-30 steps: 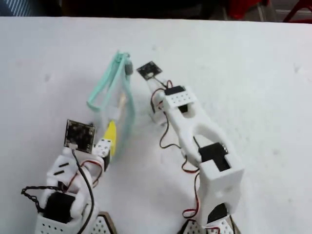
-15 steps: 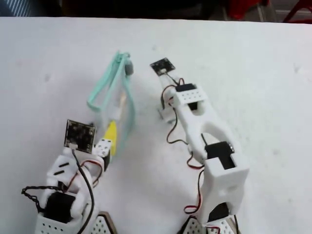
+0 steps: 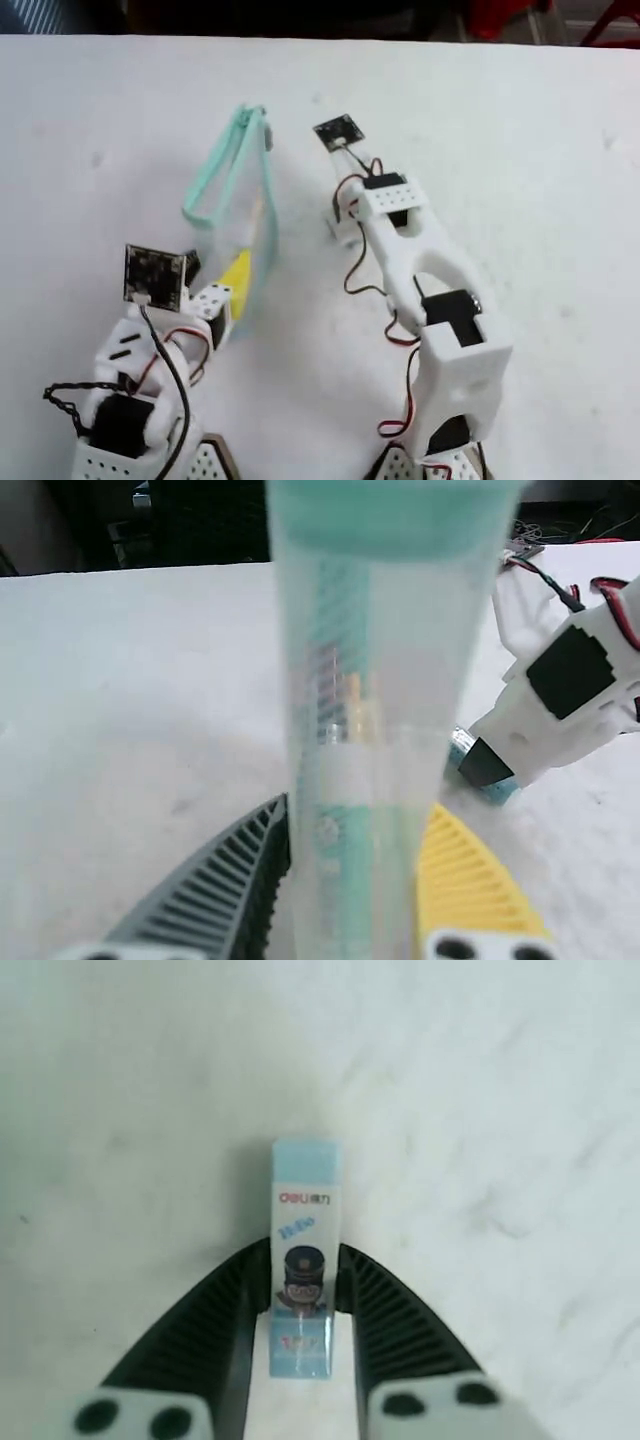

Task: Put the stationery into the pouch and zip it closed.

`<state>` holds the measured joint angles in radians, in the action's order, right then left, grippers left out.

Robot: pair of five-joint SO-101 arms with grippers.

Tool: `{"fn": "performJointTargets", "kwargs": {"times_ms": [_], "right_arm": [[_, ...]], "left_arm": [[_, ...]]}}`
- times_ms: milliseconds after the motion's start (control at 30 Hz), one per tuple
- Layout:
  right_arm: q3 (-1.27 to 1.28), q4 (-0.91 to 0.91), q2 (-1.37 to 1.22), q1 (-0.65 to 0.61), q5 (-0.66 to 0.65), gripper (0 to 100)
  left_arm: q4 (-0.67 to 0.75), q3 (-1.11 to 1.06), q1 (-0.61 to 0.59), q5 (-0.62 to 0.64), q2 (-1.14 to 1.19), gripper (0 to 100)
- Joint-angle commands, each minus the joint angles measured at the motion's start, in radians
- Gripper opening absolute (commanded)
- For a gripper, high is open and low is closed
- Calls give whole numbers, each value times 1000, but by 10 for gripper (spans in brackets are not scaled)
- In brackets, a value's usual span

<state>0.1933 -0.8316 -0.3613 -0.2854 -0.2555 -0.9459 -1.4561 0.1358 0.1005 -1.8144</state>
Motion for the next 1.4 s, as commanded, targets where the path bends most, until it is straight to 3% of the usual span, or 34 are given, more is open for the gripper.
{"fn": "performJointTargets", "kwargs": {"times_ms": [0, 1367], "right_arm": [[-9, 22, 12, 41, 11, 17], [-28, 35, 10, 33, 11, 17]], "left_arm": [[26, 21, -5, 12, -10, 199], [26, 9, 33, 11, -10, 199]]}}
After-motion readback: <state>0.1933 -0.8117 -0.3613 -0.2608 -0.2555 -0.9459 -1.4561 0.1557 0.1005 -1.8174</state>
